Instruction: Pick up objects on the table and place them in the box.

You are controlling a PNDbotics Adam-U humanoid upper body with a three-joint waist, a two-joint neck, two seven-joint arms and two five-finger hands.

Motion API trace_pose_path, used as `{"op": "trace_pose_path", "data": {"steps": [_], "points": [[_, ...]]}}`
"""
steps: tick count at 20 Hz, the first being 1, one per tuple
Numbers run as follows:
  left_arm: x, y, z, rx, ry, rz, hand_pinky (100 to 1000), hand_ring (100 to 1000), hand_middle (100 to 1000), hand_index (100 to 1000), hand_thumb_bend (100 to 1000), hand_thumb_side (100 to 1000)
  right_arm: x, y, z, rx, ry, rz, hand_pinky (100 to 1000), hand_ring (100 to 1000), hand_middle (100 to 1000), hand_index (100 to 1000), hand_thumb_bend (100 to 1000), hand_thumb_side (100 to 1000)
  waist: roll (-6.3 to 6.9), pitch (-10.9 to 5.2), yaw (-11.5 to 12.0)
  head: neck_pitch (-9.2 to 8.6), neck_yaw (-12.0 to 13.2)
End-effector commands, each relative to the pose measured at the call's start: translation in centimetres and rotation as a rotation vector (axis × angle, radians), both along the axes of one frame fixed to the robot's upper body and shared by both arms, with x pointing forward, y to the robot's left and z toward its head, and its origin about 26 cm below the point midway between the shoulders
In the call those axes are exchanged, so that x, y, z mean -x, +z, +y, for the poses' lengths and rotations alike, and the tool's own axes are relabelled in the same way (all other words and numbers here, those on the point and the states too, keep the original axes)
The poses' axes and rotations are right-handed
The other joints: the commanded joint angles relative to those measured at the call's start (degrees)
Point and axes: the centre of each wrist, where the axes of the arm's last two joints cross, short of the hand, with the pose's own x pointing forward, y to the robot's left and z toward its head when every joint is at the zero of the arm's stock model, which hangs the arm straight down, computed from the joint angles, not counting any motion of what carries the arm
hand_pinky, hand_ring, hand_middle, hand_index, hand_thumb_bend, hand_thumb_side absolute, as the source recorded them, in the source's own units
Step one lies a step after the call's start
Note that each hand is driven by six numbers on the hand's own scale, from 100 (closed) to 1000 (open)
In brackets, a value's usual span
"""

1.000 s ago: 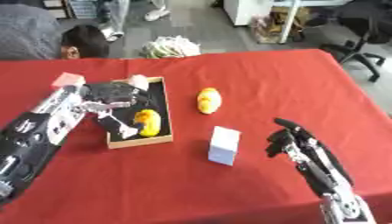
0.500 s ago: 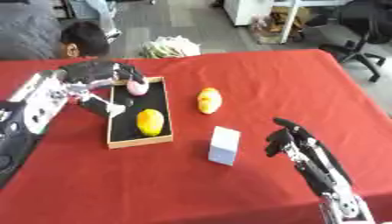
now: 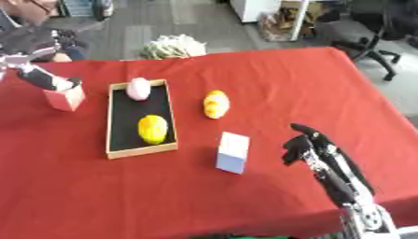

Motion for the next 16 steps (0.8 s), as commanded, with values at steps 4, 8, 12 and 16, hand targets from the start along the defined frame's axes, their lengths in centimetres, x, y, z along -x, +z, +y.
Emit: {"op": "trace_pose_path", "data": {"steps": [4,8,12,16], "points": [[-0.1,1.2,2.9,-0.087,0.085,-0.06,881,897,903,940,424,415,-0.2,0.8,0.0,-0.005,0.002,-0.033,530,561,589,891,100,645,-0.95,0.64,-0.49,-0.21,0.42],[0.0,0.9,3.9,-0.109,0.118,-0.068,882,900,904,942,423,414,-0.3,0.9,0.1,-0.01,0.001,-0.037,530,561,589,891,100,651,-0.93,1.05,-0.63,-0.21,0.32],[0.3,0.5,5.1,-0.086,0.156,-0.086,878,896,904,941,383,392,-0.4,1.0,0.3,-0.015,0.002,-0.041,530,561,589,891,100,654,-1.14,1.55,-0.82,-0.21,0.33],[0.6,0.0,6.2,-0.083,0.21,-0.077,875,892,900,941,349,385,-0.5,1.0,0.4,-0.021,0.002,-0.045,530,560,589,891,100,659,-1.48,2.09,-1.08,-0.21,0.69]]}}
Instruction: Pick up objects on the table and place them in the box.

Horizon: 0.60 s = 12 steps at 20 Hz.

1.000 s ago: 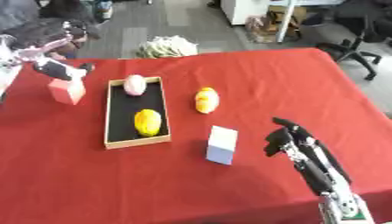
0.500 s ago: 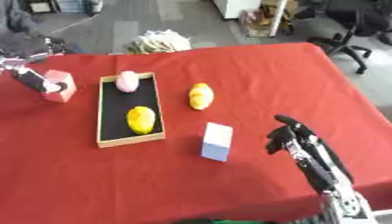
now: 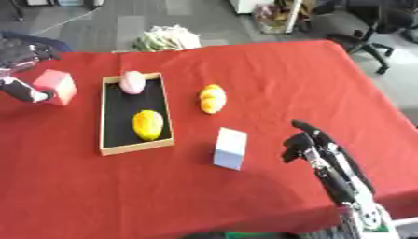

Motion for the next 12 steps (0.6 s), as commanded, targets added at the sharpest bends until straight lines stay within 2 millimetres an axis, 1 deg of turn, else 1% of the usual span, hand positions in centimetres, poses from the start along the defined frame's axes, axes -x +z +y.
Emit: {"op": "trace_pose_path", "data": {"steps": [1,8,12], "points": [[0.3,1.5,1.8,-0.007,0.058,-0.036,874,892,899,941,346,383,-0.3,1.0,-0.1,-0.004,0.0,-0.037,530,560,589,891,100,659,-0.76,0.34,-0.17,-0.21,0.36],[0.4,1.1,2.2,0.023,0.094,-0.079,870,888,906,940,302,355,-0.4,1.1,0.2,-0.012,0.006,-0.045,530,560,589,891,100,664,-1.15,1.12,-0.53,-0.21,0.82],[0.5,0.2,2.3,0.031,0.101,-0.079,867,889,914,941,277,352,-0.5,1.2,0.3,-0.017,0.012,-0.048,531,560,589,891,100,667,-1.43,1.51,-0.87,-0.21,1.11]]}}
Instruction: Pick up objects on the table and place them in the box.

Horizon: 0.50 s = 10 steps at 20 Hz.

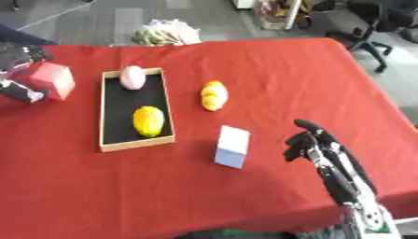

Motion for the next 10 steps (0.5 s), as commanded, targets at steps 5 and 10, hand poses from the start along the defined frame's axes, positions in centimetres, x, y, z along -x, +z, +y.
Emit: {"op": "trace_pose_path", "data": {"steps": [5,10], "points": [[0.3,0.0,1.2,0.0,0.046,-0.016,857,880,915,936,254,349,-0.3,1.0,0.1,-0.009,0.014,-0.04,531,560,589,891,100,668,-1.16,0.82,-0.55,-0.21,0.76],[0.4,-0.4,1.0,0.017,0.02,-0.019,721,617,636,769,121,287,-0.4,1.0,0.1,-0.01,0.012,-0.042,531,560,589,891,100,662,-1.23,0.8,-0.42,-0.21,0.76]]}}
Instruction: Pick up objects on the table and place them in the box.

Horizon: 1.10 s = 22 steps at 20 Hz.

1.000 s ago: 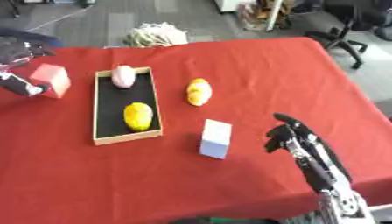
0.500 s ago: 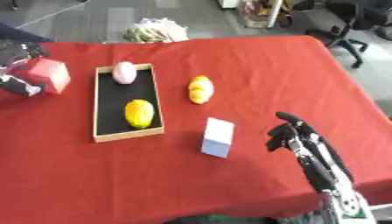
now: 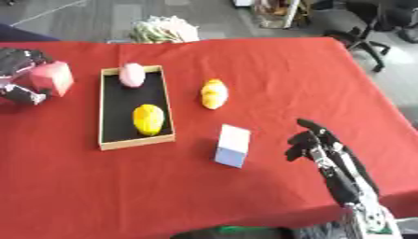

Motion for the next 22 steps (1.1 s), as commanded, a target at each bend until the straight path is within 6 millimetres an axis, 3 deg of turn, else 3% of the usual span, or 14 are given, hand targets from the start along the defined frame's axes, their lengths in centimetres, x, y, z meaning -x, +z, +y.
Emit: {"op": "trace_pose_path", "data": {"steps": [1,6,12,16,22], "points": [[0.0,1.1,0.4,0.015,-0.021,-0.046,701,587,600,744,100,277,-0.2,0.8,-0.1,-0.001,0.002,-0.031,531,560,589,890,100,661,-0.62,0.24,0.22,-0.21,0.11],[-0.1,3.5,-0.1,0.079,-0.126,-0.157,632,506,505,673,100,240,-0.3,1.0,-0.3,0.006,-0.003,-0.038,531,560,589,890,100,649,-0.23,0.06,1.03,-0.21,-0.34],[0.6,8.3,-1.6,0.138,-0.309,-0.274,626,495,491,666,100,218,-0.2,1.1,-0.7,0.019,-0.011,-0.04,532,560,590,890,100,646,0.46,-0.27,1.77,-0.21,-1.21],[1.9,11.2,-4.7,0.169,-0.506,-0.305,626,493,490,667,100,228,-0.3,1.2,-0.7,0.022,-0.013,-0.042,532,560,590,890,100,645,0.69,-0.27,1.95,-0.21,-1.47],[3.1,10.8,-10.8,0.157,-0.736,-0.103,640,516,518,680,100,249,-0.2,1.1,-0.7,0.024,-0.008,-0.038,533,560,590,890,100,642,0.68,-0.55,1.27,-0.21,-1.29]]}}
